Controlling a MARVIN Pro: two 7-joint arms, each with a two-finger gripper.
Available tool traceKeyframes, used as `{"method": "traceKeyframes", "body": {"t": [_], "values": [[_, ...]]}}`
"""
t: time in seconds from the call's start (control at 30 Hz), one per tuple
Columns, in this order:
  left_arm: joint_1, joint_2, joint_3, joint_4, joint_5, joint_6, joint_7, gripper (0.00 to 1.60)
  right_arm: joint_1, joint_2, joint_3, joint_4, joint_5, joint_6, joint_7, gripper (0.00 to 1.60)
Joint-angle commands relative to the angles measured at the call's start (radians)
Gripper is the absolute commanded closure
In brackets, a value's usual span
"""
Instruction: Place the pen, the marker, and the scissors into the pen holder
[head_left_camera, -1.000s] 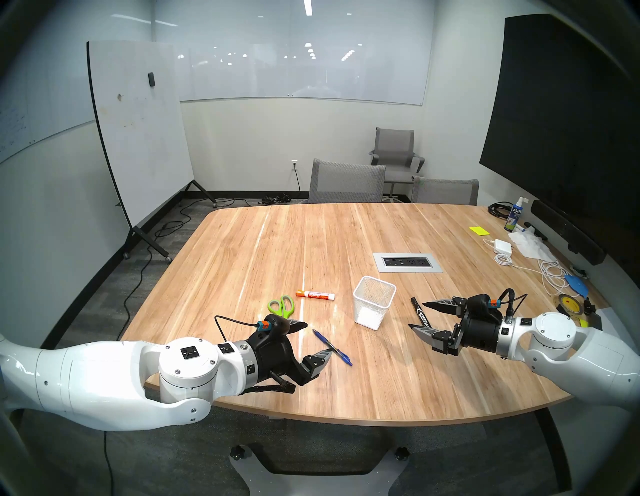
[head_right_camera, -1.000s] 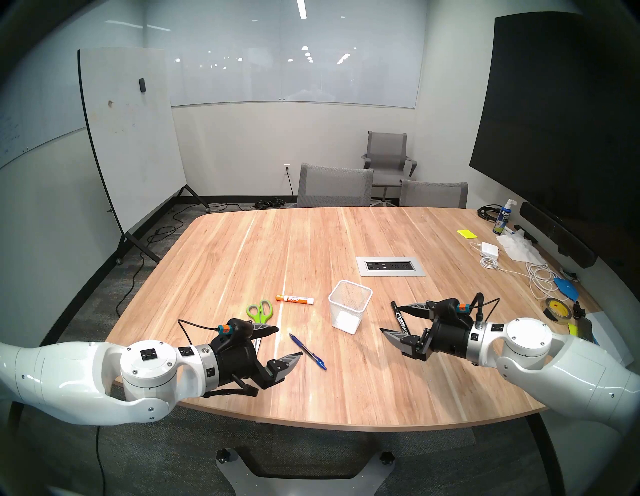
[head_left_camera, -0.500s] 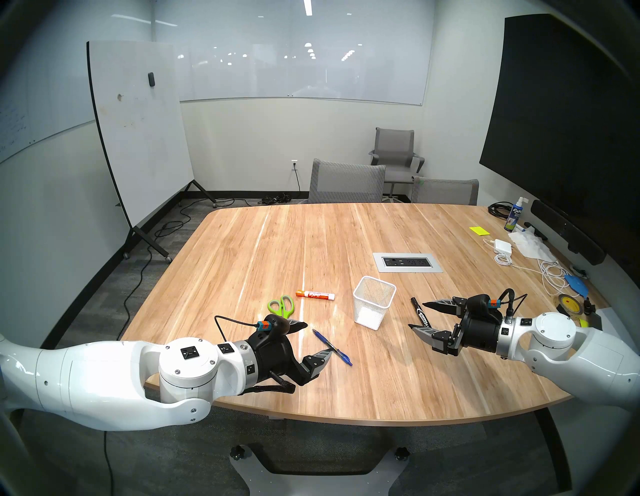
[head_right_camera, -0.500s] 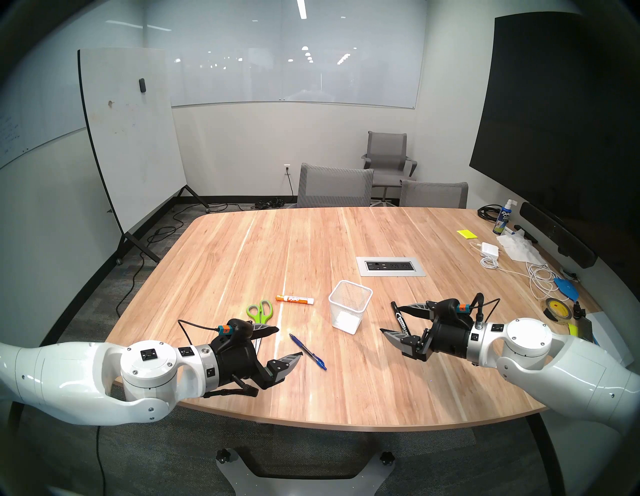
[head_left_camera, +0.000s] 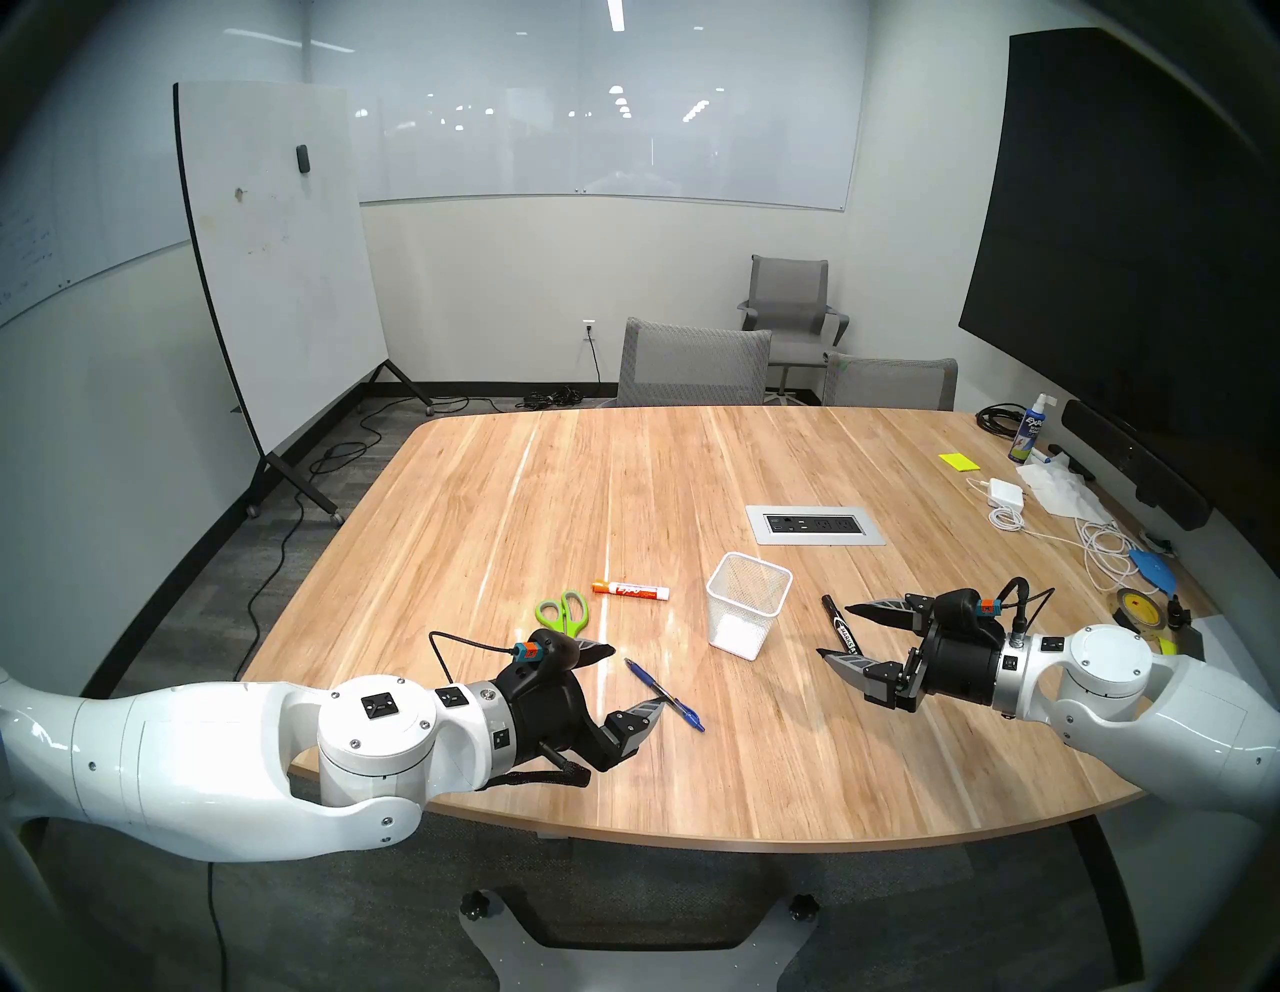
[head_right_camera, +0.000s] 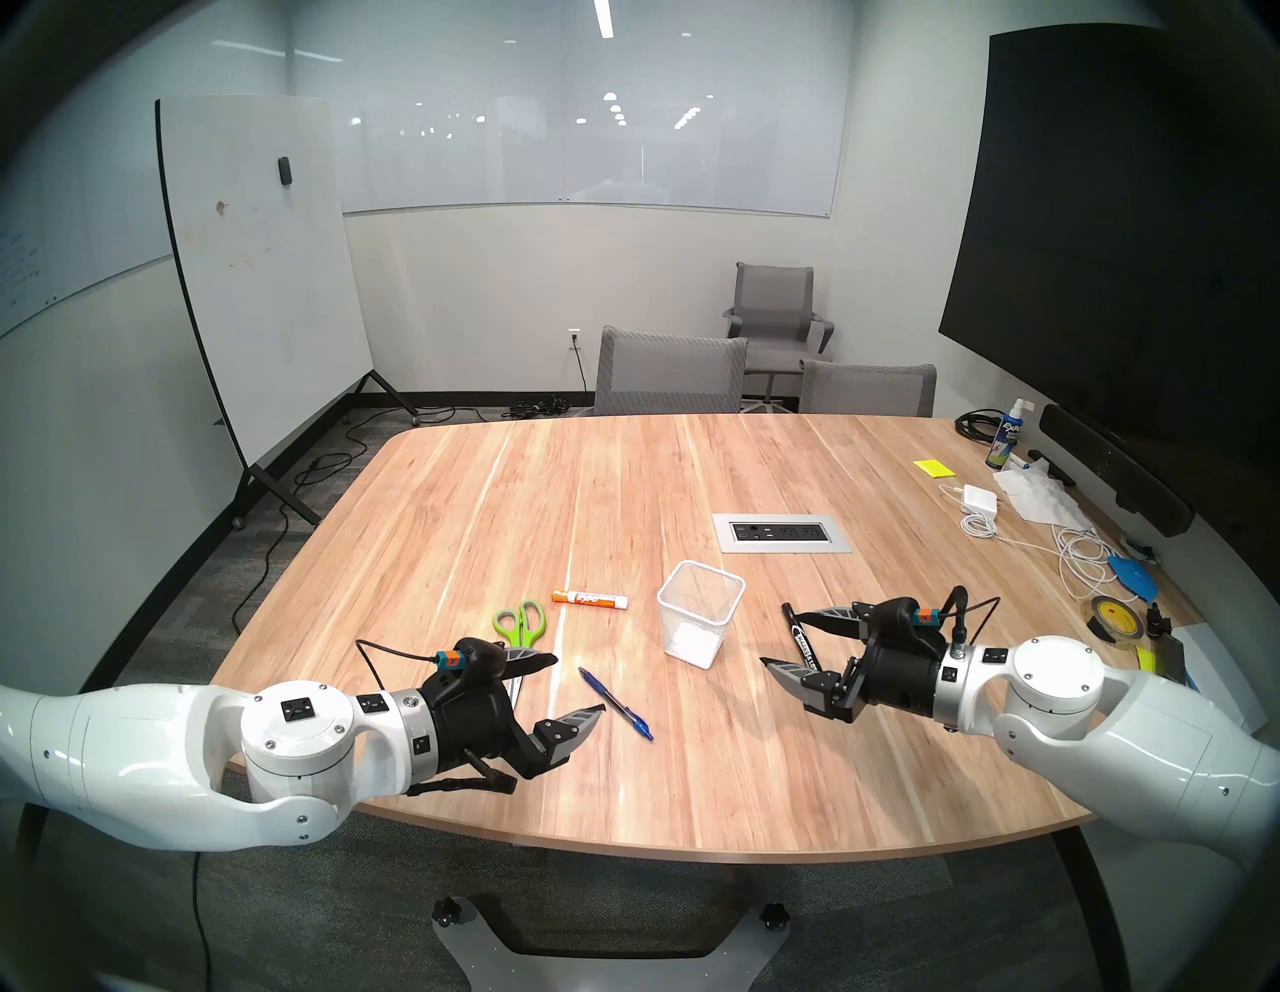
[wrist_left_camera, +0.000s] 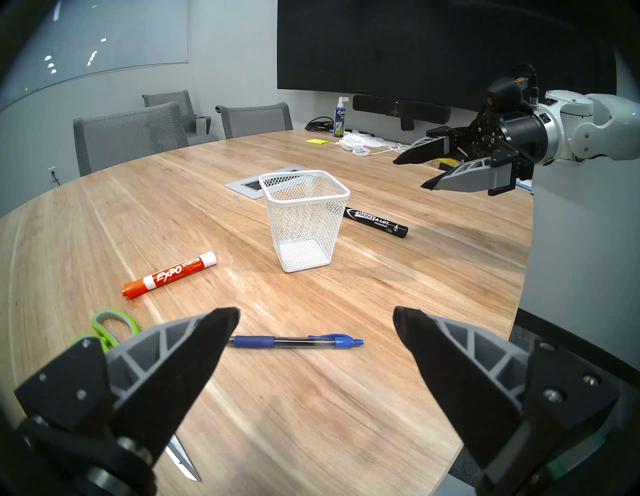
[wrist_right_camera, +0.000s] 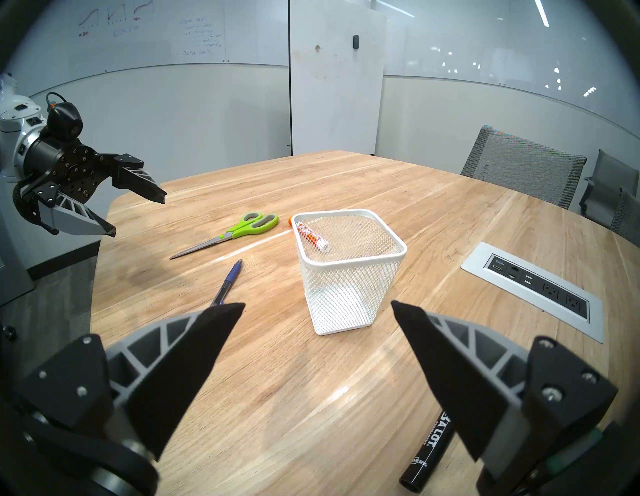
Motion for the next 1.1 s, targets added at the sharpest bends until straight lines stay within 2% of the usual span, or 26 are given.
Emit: {"method": "traceKeyframes", "body": {"t": [0.0,0.57,0.83,1.03,1.07], "values": [[-0.008,0.000,-0.008,-0.006,-0.002,-0.003,-0.001,0.00,0.006,0.001,0.007,-0.002,0.002,-0.002,-0.001,0.00],[-0.008,0.000,-0.008,-0.006,-0.002,-0.003,-0.001,0.00,0.026,-0.004,0.013,0.011,0.012,0.034,0.005,0.00],[-0.008,0.000,-0.008,-0.006,-0.001,-0.003,-0.001,0.00,0.056,-0.010,0.024,0.000,0.000,0.099,-0.037,0.00],[-0.008,0.000,-0.008,-0.006,-0.001,-0.003,-0.001,0.00,0.088,-0.033,0.020,-0.017,-0.025,0.178,-0.096,0.00],[-0.008,0.000,-0.008,-0.006,-0.001,-0.003,-0.001,0.00,0.102,-0.048,0.015,-0.020,-0.041,0.212,-0.118,0.00]]}}
